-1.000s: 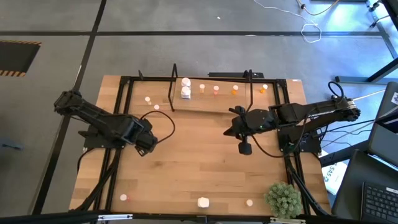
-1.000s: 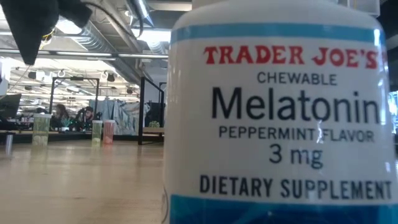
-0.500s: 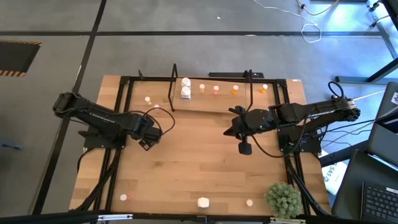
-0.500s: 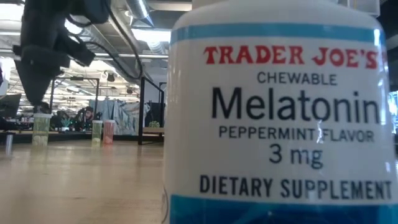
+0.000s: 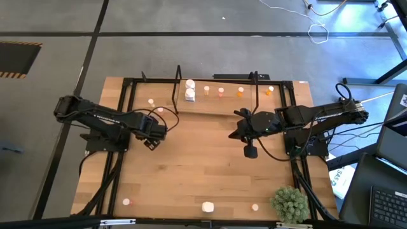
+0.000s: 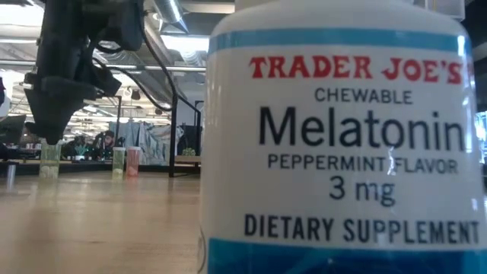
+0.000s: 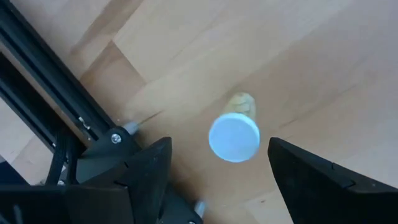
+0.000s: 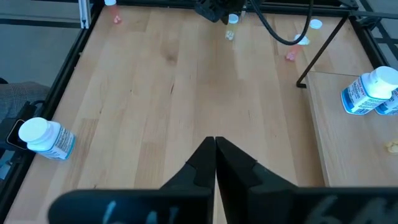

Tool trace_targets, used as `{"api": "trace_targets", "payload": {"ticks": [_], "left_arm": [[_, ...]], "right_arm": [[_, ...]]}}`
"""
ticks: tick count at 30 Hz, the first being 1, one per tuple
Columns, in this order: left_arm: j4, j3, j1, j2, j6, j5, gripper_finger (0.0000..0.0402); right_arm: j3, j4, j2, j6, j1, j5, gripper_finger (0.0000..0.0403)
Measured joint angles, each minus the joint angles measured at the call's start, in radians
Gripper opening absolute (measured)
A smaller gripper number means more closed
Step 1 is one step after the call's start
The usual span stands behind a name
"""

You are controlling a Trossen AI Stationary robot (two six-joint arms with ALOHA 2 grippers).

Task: Pick and place medicine bottles onto shelf by color
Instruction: Put the bottom yellow pill bottle on the shelf aligned with the other yellow pill bottle

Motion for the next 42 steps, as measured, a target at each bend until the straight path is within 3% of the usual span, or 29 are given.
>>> {"api": "trace_targets", "payload": {"ticks": [21, 42], "left_arm": [[0.101, -0.068, 0.002, 0.0, -0.007, -0.018, 0.0259], [0.119, -0.068, 0.002, 0.0, -0.004, -0.011, 0.0152]], "right_arm": [[0.0, 0.0, 0.0, 0.0, 0.0, 0.0, 0.0015], [0.0, 0.0, 0.0, -0.024, 0.0, 0.0, 0.0015]]}}
